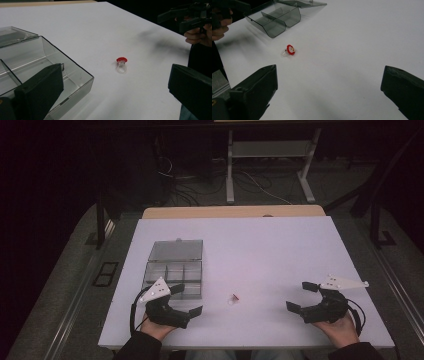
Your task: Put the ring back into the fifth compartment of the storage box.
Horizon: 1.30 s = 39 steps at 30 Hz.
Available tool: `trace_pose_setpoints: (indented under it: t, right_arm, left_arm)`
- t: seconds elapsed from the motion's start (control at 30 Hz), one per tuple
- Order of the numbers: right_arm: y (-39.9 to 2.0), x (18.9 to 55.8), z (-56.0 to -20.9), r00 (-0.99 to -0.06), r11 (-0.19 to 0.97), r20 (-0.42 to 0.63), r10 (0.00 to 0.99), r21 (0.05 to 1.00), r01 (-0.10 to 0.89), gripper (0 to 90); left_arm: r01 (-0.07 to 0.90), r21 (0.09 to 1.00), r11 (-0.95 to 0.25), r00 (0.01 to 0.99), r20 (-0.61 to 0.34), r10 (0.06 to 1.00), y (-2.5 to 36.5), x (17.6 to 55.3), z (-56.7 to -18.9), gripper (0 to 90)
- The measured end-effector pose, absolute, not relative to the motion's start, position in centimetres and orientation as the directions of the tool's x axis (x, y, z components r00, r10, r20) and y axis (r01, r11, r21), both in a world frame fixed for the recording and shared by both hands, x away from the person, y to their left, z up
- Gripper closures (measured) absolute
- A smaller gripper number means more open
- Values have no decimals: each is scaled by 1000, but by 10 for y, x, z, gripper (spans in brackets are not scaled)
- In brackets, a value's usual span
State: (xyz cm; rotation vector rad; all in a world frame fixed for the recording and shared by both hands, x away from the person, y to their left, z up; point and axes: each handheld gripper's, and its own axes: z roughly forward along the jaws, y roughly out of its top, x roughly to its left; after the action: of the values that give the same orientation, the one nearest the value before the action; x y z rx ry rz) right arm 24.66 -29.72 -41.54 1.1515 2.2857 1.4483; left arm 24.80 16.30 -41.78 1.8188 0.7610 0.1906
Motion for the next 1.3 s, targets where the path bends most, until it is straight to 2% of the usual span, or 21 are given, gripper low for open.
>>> trace_pose_setpoints:
  t: [0.77, 1.3]
  right_arm:
    - [-299, 246, -417, -693, 239, 234, 682, 824, 514, 3]
    - [-302, 244, -416, -686, 233, 234, 689, 824, 516, 3]
  left_arm:
    - [407, 891, -201, 788, -232, 570, 163, 248, -415, 0]
    - [398, 872, -286, 826, -205, 525, 153, 246, -401, 0]
